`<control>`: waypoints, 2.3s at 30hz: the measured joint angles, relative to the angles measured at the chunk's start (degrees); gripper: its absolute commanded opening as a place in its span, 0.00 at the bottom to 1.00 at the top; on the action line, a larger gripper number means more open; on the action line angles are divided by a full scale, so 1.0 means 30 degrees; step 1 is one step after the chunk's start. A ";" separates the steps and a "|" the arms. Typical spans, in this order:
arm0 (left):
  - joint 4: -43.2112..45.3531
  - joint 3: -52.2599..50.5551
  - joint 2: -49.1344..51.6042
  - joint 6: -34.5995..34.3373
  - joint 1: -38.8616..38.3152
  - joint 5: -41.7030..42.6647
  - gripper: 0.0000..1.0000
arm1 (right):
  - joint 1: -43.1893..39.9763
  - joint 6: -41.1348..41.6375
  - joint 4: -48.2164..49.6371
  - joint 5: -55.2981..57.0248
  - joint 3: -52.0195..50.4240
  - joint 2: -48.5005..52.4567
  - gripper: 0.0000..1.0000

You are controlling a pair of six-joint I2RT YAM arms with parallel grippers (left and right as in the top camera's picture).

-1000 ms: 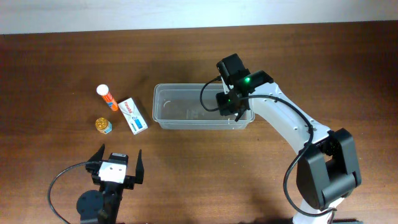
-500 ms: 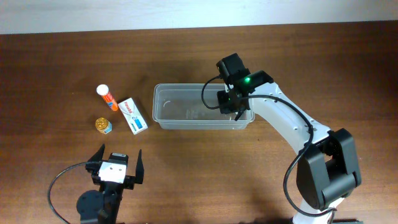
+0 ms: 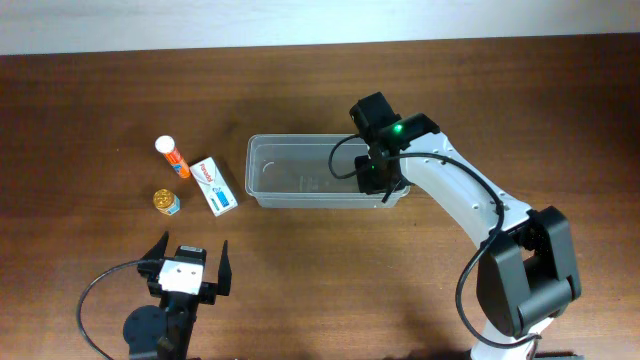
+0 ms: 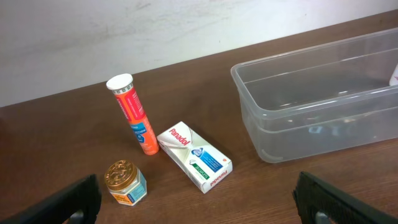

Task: Pack container
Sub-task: 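Lower dark bottle into container beside the lotion bottle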

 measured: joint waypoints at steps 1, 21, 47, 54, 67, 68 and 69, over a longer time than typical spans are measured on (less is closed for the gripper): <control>0.0007 0.0000 -0.0007 0.0000 0.0000 0.0000 0.99 | 0.0000 0.0073 -0.0080 0.0000 0.0000 0.0000 0.19; 0.0007 0.0000 0.0000 0.0000 0.0000 0.0000 0.99 | 0.0000 0.0495 -0.0641 -0.0801 0.0000 0.0022 0.20; 0.0000 0.0000 0.0000 0.0000 0.0000 0.0000 0.99 | 0.0000 0.0532 -0.0437 -0.0794 0.0000 0.0525 0.45; 0.0000 0.0000 0.0000 0.0000 0.0000 0.0000 0.99 | 0.0000 0.0488 -0.0517 -0.0787 0.0000 0.0525 0.52; 0.0007 0.0000 0.0000 0.0000 0.0000 0.0000 0.99 | 0.0000 0.0481 -0.1683 -0.0874 0.0874 0.0546 0.62; 0.0000 0.0000 0.0000 0.0000 0.0000 0.0000 0.99 | 0.0000 0.0481 -0.1734 -0.0882 0.0882 0.0554 0.62; 0.0000 0.0000 0.0000 0.0000 0.0000 0.0000 0.99 | 0.0000 0.0474 -0.1785 -0.0882 0.0882 0.0554 0.62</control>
